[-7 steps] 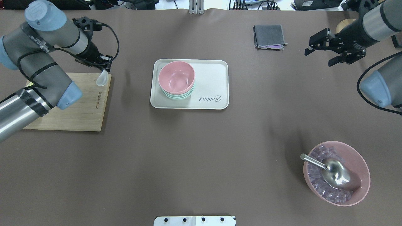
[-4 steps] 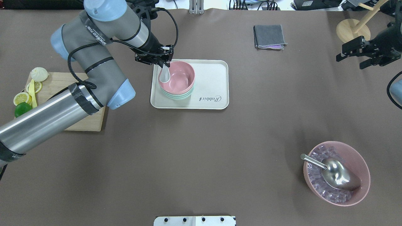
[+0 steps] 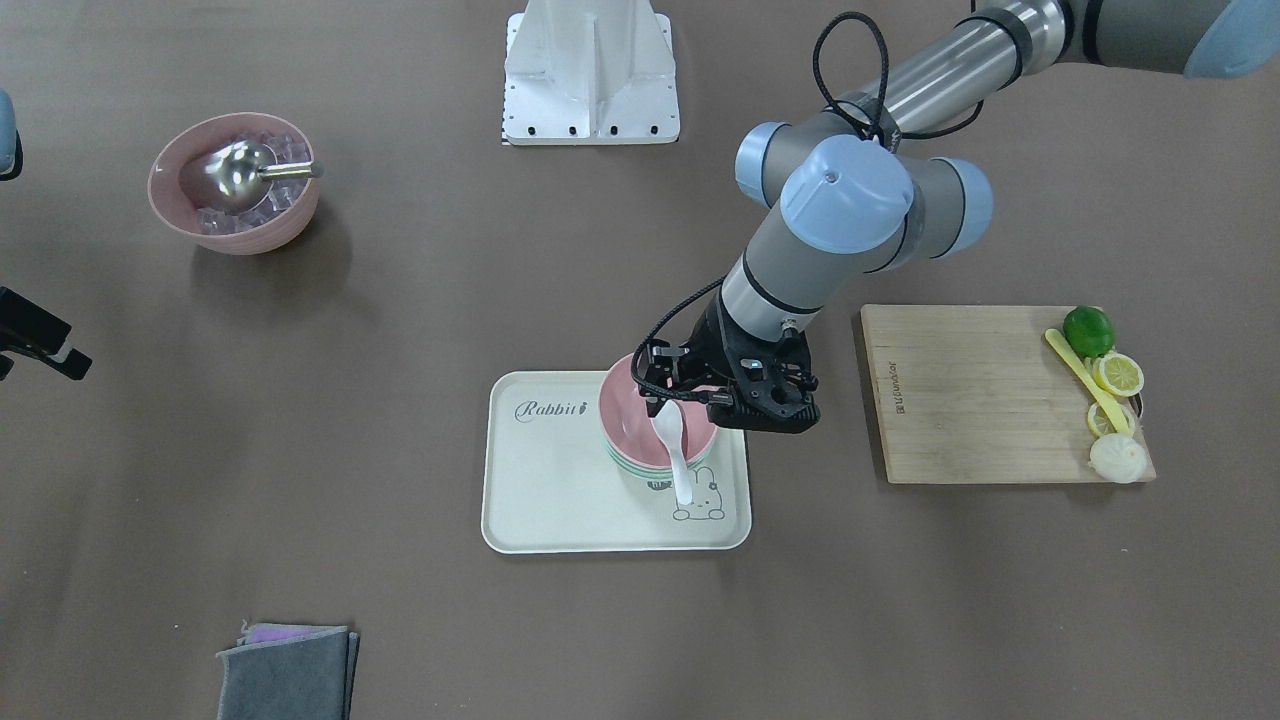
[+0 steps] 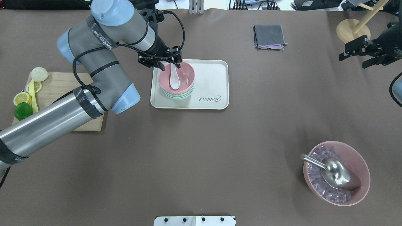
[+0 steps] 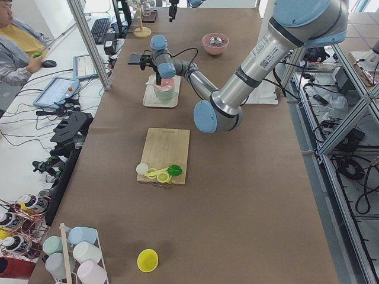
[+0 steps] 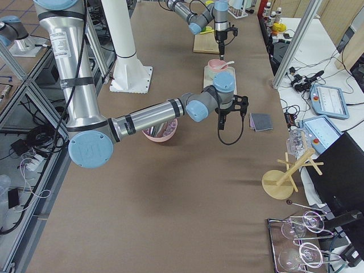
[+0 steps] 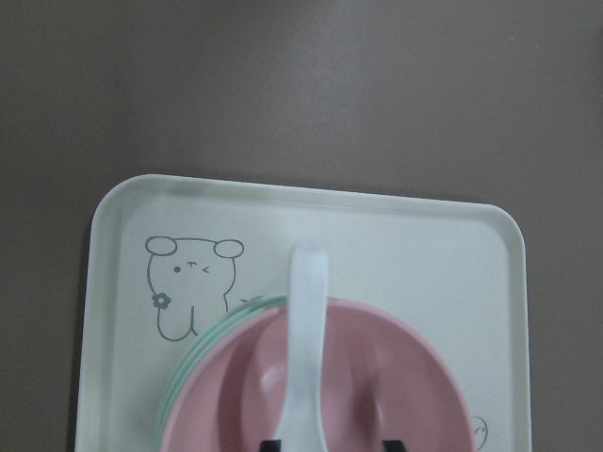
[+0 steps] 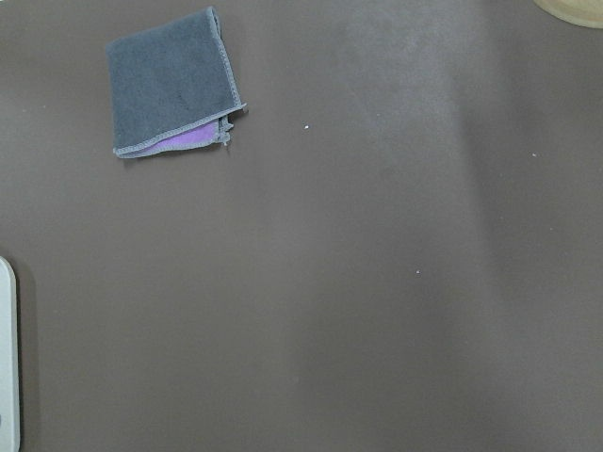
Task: Stack pink bowl on green and place spoon
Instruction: 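Release the spoon in the pink bowl and withdraw the left gripper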
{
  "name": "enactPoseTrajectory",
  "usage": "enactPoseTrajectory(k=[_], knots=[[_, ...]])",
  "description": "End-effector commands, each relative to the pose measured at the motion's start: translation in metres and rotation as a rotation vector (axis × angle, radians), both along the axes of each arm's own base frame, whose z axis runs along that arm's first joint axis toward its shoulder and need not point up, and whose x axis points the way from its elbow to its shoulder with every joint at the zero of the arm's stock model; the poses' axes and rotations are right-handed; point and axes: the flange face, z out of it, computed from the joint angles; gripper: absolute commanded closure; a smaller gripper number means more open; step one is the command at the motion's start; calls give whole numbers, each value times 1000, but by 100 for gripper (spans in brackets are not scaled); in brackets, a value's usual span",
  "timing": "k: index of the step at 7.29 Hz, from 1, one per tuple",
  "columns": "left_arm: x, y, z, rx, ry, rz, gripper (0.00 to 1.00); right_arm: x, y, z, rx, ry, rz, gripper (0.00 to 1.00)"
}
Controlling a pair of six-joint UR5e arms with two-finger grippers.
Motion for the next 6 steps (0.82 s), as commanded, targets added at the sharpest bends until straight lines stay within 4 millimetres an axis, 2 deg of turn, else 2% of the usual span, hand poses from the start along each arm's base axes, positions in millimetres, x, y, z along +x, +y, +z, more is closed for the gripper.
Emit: enactPoseTrajectory(k=[1, 2, 3, 4, 5, 6], knots=[[-42, -25, 32, 35, -40, -17, 2, 6, 0, 2, -3, 2, 10, 0], [-77, -23, 90, 106, -107, 18, 2, 24, 5, 13, -2, 10, 27, 0], [-121, -25, 148, 181, -178, 67, 2, 50, 11, 34, 61, 40, 0, 0], [-177, -34, 195, 235, -215, 129, 2, 72, 13, 65, 104, 82, -30, 0], [-245, -30, 247, 263, -237, 161, 2, 96, 11, 89, 144, 111, -53, 0], [-312, -21, 297, 299, -255, 193, 2, 116, 20, 119, 165, 141, -80, 0]])
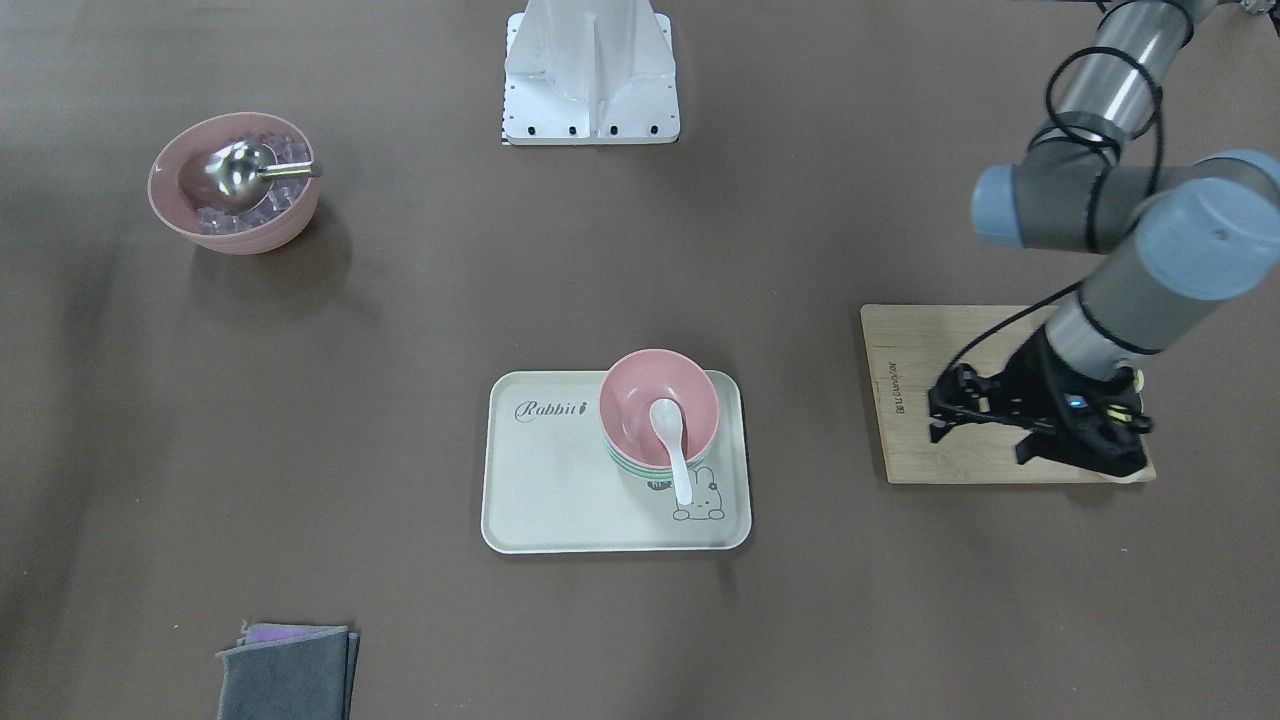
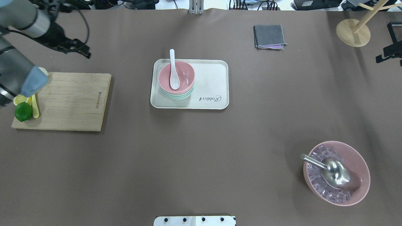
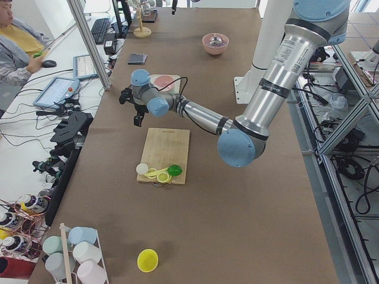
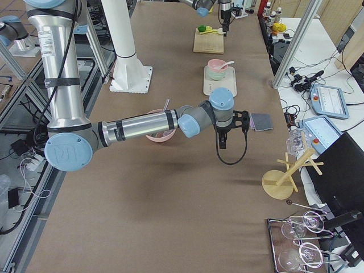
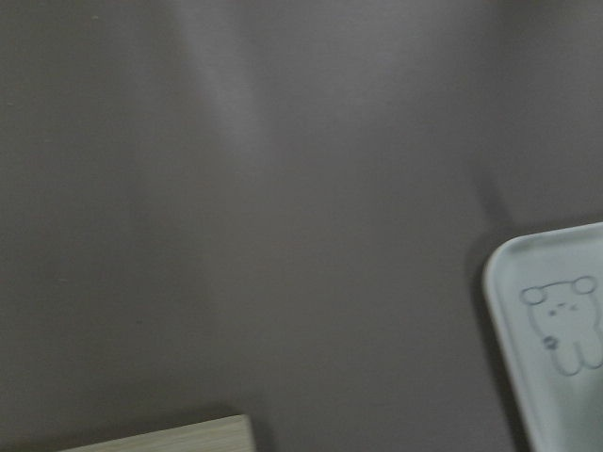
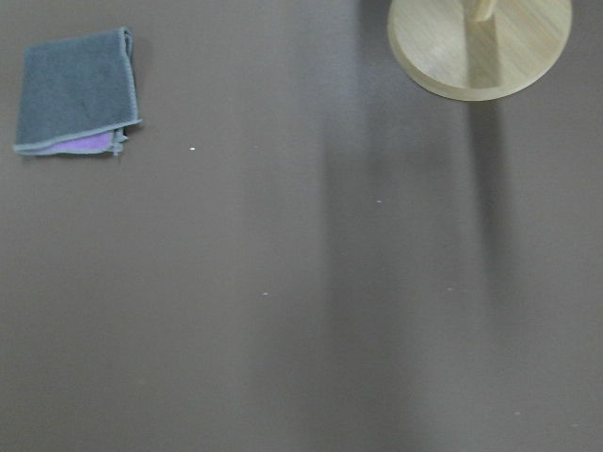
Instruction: Stack pink bowl on green and place spoon
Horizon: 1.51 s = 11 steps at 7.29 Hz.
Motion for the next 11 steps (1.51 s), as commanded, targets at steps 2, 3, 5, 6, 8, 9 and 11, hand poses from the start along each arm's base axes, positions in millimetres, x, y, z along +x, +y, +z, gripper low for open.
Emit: enactPoseTrajectory(k=[2, 3, 5, 6, 8, 9, 11], knots=[[-167, 34, 118, -20, -31, 8, 2, 76, 14, 76, 40, 165, -178, 0], [-210, 46, 143, -64, -57, -12, 2, 94, 11, 75, 53, 227, -248, 0], [-272, 94, 182, -80, -113, 14, 2, 103, 15, 79, 39, 242, -258, 0], [-277, 106, 181, -70, -151, 1, 2, 104, 15, 79, 50, 254, -256, 0], [-278, 137, 199, 25, -158, -23, 2, 102, 21, 74, 88, 280, -252, 0], [-277, 163, 217, 85, -151, -31, 2, 102, 22, 75, 89, 282, -253, 0], [-277, 171, 230, 75, -140, -36, 2, 96, 23, 79, 125, 288, -263, 0]])
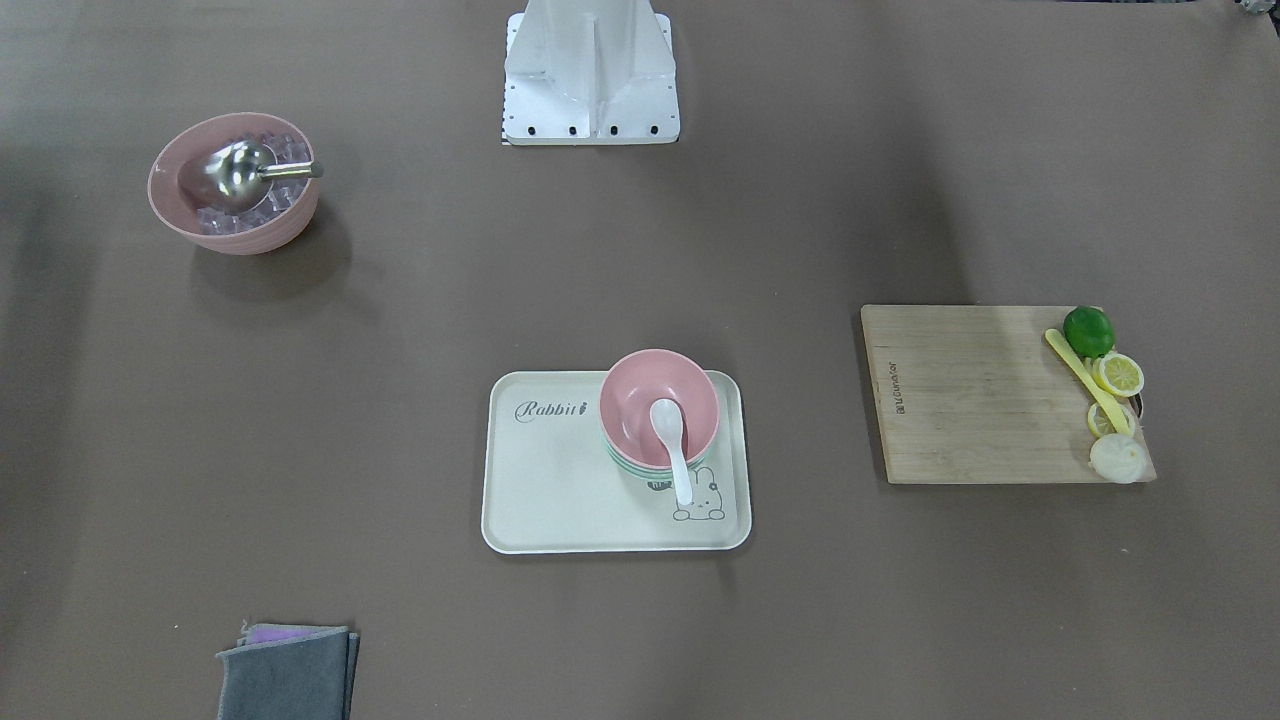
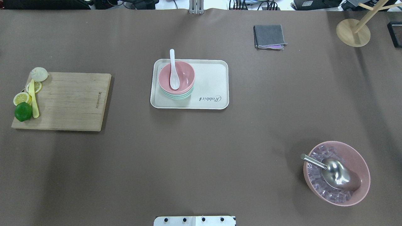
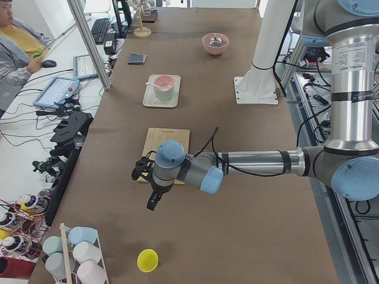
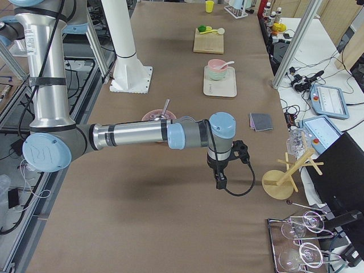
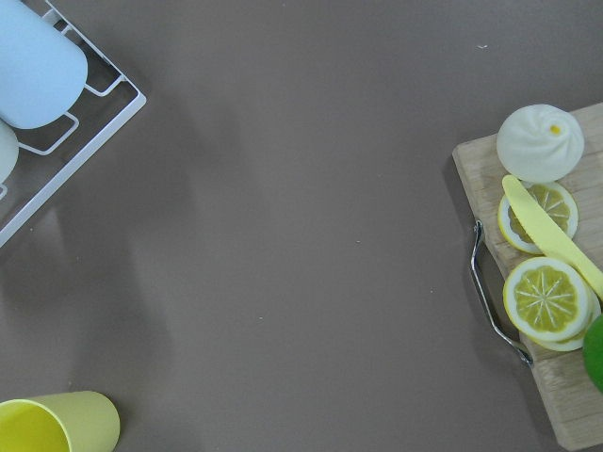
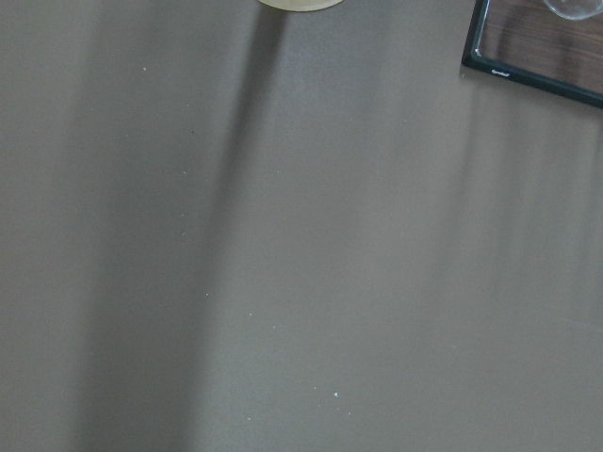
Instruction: Stack pink bowl on green and place spoon
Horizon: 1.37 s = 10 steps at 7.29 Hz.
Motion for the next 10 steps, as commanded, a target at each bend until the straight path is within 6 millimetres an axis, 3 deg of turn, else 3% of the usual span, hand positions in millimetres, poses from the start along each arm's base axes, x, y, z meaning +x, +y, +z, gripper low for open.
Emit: enactPoseTrajectory(k=[1, 3, 6, 9, 10], knots=[[0, 12, 12, -5, 8, 0, 2, -3, 5, 6, 27, 10, -8, 0], [1, 13, 16, -25, 4, 0, 2, -17, 1, 5, -28, 62, -36, 0], [1, 2, 6, -134, 0, 4, 2, -15, 3, 5, -60, 63, -34, 0], [3, -4, -10, -96, -3, 10, 2, -17, 4, 3, -59, 44, -35, 0], [4, 3, -18, -85, 13, 17, 2, -17, 3, 2, -56, 44, -35, 0]])
